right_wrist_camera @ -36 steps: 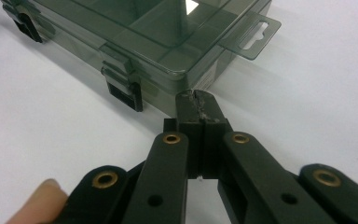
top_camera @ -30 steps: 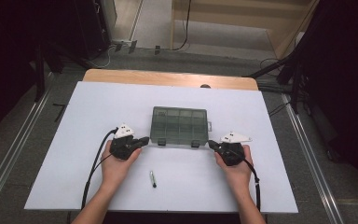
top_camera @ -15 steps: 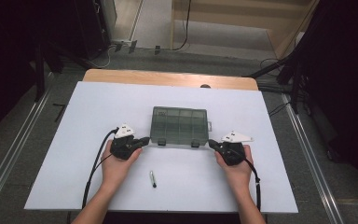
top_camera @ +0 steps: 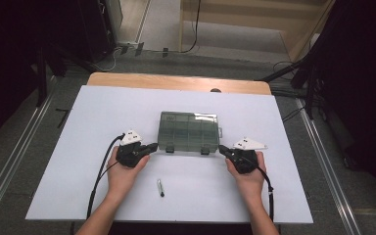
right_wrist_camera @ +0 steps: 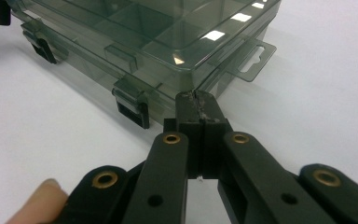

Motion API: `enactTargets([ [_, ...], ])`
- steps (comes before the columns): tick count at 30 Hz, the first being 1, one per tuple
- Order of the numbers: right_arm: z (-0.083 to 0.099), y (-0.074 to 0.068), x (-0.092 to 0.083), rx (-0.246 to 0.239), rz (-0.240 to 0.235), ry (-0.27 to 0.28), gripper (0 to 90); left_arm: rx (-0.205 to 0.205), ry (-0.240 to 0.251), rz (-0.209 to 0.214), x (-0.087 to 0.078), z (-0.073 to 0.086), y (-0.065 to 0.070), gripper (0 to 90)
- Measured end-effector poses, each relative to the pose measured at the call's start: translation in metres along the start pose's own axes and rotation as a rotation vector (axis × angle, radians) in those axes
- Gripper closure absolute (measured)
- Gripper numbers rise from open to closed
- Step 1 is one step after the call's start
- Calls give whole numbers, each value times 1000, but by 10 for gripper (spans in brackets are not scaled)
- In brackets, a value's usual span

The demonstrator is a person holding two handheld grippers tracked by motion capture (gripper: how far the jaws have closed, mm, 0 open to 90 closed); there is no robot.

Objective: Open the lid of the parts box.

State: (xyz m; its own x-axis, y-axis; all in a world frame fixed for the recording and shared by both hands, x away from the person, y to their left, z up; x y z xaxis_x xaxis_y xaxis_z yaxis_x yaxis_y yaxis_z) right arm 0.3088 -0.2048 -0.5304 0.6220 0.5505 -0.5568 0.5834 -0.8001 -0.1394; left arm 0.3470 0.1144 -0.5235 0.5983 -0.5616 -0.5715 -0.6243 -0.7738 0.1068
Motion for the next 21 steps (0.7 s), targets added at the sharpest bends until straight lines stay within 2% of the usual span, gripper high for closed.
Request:
enactTargets([
  [9, -3, -1, -2, -9, 7, 23, 900, 12, 39, -1, -4, -5, 3, 898],
  [14, -6, -1, -4, 5, -7, 46, 900, 30, 77, -2, -4, -10, 6, 898],
  [21, -12, 0, -7, 13, -11, 78, 900, 35, 99, 1, -5, -18, 7, 898],
])
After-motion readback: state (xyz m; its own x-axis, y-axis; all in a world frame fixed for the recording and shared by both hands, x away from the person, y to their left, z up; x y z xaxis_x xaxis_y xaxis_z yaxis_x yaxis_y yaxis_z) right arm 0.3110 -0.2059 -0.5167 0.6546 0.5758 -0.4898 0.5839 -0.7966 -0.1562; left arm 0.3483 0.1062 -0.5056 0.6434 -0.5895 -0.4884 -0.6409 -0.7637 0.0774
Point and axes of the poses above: each handheld gripper's, and its own axes: x roughly forward along the jaws, z roughly out of its underside, y roughly to its right, the point moved 4 cm from there along x, roughly forward along the jaws, and after that the axes turned 7 degrees about -z, right-handed, at the moved point
